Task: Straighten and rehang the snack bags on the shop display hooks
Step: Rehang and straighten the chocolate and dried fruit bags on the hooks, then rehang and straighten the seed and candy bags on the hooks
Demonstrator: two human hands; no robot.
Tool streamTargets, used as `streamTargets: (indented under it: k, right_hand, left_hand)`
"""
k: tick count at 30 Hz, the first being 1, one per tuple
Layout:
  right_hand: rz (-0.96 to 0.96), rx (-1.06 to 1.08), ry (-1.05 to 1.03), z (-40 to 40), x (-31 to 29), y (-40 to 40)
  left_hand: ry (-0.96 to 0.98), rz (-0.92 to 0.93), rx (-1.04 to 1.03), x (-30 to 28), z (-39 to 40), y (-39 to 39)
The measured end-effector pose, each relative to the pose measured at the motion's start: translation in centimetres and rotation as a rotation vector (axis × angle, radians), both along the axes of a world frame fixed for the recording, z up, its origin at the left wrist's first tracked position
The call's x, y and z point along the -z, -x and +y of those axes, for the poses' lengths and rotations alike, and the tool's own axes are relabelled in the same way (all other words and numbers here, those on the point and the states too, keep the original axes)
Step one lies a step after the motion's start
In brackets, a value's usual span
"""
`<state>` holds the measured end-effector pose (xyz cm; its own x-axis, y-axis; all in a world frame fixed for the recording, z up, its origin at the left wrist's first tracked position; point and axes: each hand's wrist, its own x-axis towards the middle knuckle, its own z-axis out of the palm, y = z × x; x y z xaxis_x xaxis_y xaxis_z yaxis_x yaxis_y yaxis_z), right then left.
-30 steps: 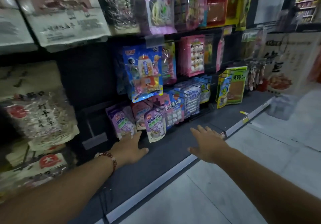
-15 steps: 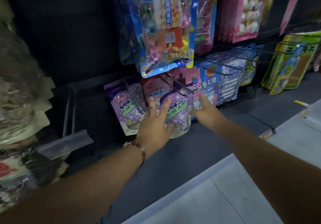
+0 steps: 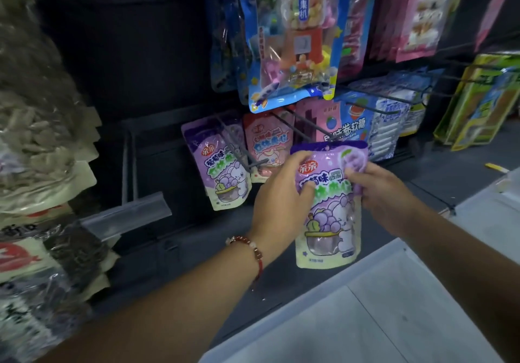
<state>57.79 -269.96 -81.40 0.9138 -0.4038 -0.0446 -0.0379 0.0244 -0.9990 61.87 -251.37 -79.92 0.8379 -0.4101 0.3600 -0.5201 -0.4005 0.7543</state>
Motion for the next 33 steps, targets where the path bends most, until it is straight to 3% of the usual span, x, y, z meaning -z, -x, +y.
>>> streamTargets:
  k: [9,14,25,33]
  right_hand:
    - [0.077,-0.113,0.125,6.6,0.0,0.5]
    - [0.077,-0.149,0.252,9.7,0.6,-2.3]
    - [-0.052,-0.106,0.203,9.7,0.6,-3.3]
    - [0.058,-0.051,0.168,10.2,0.5,-5.3]
  left_hand:
    - [0.069,0.138,-0.031,2.4,8.1,1.8]
    - [0.086,0.099,-0.107,3.3,11.4,0.2]
    - [0.071,-0.065,-0.062,3.1,11.9,-1.3]
    - [0.106,0.018,-0.095,3.8,11.4,-3.9]
